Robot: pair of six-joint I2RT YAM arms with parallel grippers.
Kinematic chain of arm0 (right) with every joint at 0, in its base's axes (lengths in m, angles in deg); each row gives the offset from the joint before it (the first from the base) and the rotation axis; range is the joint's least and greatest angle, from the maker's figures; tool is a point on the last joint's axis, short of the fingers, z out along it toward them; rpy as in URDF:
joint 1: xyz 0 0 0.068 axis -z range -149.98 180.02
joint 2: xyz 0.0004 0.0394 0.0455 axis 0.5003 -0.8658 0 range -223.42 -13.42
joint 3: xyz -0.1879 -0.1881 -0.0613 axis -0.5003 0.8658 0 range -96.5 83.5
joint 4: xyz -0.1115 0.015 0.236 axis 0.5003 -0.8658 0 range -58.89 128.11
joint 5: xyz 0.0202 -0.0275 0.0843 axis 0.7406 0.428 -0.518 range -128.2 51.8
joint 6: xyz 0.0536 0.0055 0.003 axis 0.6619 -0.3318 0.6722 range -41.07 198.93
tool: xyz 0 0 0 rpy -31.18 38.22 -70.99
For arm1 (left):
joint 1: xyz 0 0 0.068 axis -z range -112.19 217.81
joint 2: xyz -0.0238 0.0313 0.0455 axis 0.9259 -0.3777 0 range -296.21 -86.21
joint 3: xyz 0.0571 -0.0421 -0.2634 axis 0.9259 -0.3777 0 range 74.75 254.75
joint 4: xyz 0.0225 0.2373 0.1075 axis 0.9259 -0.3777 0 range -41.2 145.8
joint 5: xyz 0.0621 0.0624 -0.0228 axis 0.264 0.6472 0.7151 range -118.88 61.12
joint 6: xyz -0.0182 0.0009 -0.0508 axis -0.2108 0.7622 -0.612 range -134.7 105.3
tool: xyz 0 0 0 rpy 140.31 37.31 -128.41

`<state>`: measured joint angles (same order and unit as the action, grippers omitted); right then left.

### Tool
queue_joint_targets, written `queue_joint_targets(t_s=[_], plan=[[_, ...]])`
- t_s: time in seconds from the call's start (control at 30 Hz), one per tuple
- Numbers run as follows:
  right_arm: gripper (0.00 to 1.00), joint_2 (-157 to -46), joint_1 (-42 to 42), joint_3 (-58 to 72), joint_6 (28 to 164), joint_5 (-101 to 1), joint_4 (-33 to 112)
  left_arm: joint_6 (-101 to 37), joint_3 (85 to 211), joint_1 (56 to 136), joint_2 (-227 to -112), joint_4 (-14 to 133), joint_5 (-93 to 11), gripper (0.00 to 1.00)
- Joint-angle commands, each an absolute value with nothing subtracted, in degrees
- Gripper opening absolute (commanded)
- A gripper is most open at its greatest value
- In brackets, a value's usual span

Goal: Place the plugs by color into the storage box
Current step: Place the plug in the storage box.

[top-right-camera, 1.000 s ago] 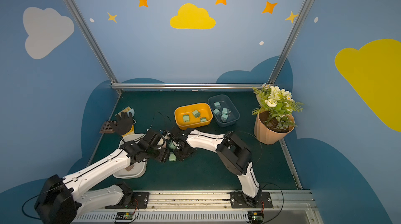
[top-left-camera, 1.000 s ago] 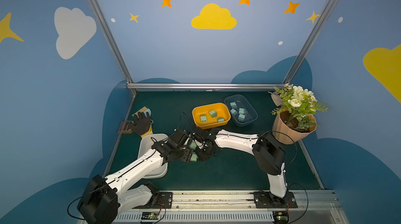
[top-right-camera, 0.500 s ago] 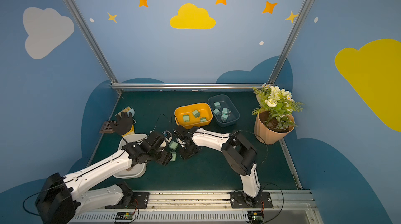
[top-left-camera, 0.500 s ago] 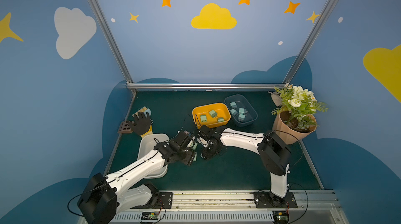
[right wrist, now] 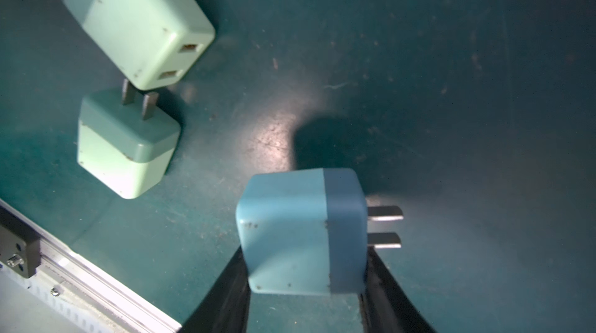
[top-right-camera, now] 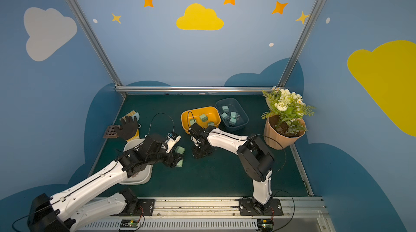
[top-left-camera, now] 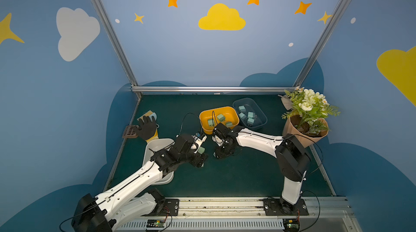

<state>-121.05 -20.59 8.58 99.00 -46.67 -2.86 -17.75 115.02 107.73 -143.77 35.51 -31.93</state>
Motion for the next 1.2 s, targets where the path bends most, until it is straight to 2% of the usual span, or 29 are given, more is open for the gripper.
queue_joint_targets(t_s=[0.0, 0.33, 0.57, 0.7, 1.0, 1.17], plan=[[0.31, -117.2, -19.5, 9.7, 100.2, -47.5, -3.3, -12.0, 115.7, 107.9, -146.2, 44.5, -35.8, 0.8], [0.28, -108.5, -11.1, 10.7, 98.2, -49.8, -6.3, -10.2, 120.6, 107.7, -156.2, 49.0, -36.8, 0.8], [0.27, -109.9, -4.1, 7.3, 99.1, -51.6, -5.2, -10.8, 122.7, 107.6, -160.3, 53.0, -37.6, 0.8], [0.27, -111.2, 0.1, 6.0, 102.9, -54.0, 1.1, -11.0, 125.1, 107.6, -163.3, 53.9, -37.4, 0.79], [0.27, -117.9, 7.9, -3.2, 103.5, -39.1, 3.3, -9.3, 131.6, 107.5, -170.0, 55.3, -39.1, 0.8], [0.25, -125.5, 13.7, -10.1, 104.5, -39.5, 4.8, -6.3, 139.6, 107.3, -176.6, 52.4, -41.1, 0.81]])
